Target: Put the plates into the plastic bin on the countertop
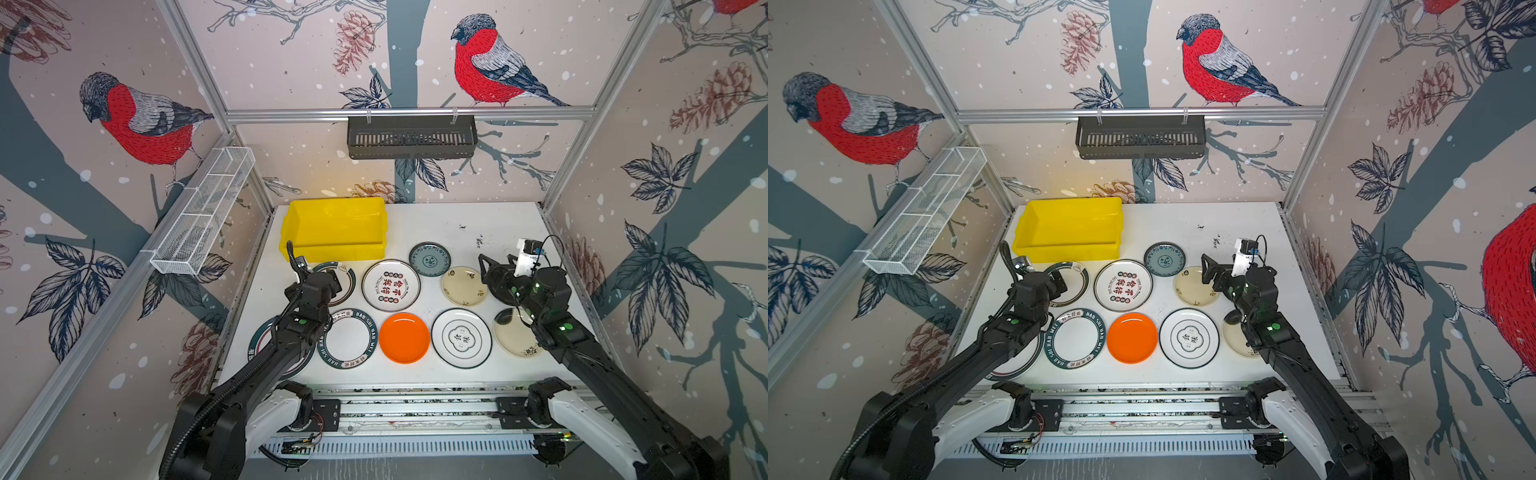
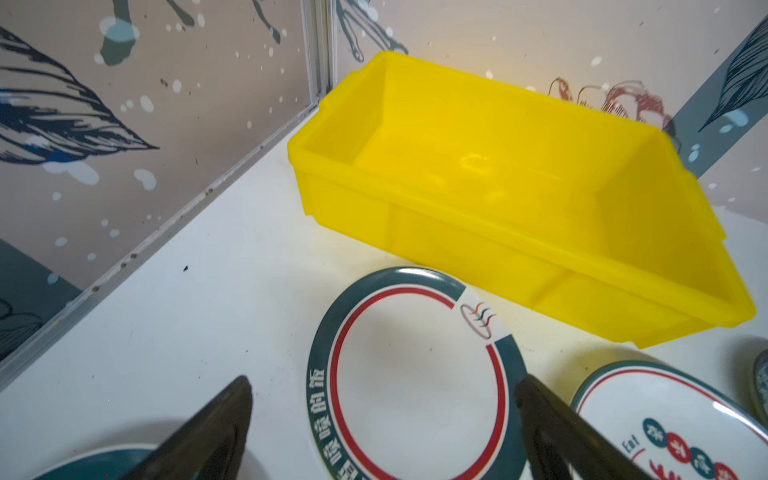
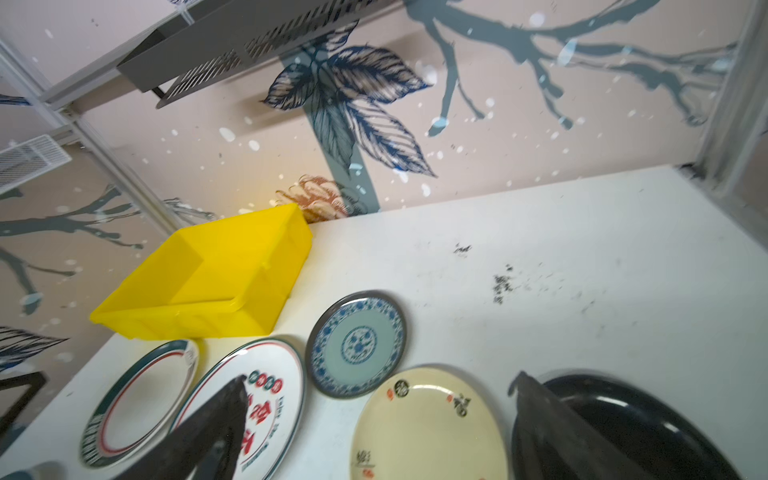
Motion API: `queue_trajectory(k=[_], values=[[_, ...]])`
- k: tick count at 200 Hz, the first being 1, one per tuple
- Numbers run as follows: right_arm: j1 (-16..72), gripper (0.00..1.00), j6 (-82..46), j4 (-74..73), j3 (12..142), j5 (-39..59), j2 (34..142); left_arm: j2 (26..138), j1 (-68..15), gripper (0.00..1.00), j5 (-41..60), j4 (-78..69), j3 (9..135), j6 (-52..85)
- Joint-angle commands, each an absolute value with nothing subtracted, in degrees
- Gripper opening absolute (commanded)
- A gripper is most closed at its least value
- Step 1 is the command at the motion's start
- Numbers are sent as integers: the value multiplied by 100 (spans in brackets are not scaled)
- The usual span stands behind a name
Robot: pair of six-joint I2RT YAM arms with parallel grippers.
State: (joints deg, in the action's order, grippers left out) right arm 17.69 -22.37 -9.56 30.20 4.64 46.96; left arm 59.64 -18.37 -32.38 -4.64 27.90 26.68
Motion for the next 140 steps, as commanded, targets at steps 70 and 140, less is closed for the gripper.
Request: queue_trajectory(k=[70, 140], values=[[1815, 100, -2701, -96, 3488, 2338, 4664, 6261, -538, 84, -1520, 633, 3343, 3173], [1813, 100, -2584, 355, 3955, 2453, 4884, 6647, 341, 67, -585, 421, 3308, 3251]])
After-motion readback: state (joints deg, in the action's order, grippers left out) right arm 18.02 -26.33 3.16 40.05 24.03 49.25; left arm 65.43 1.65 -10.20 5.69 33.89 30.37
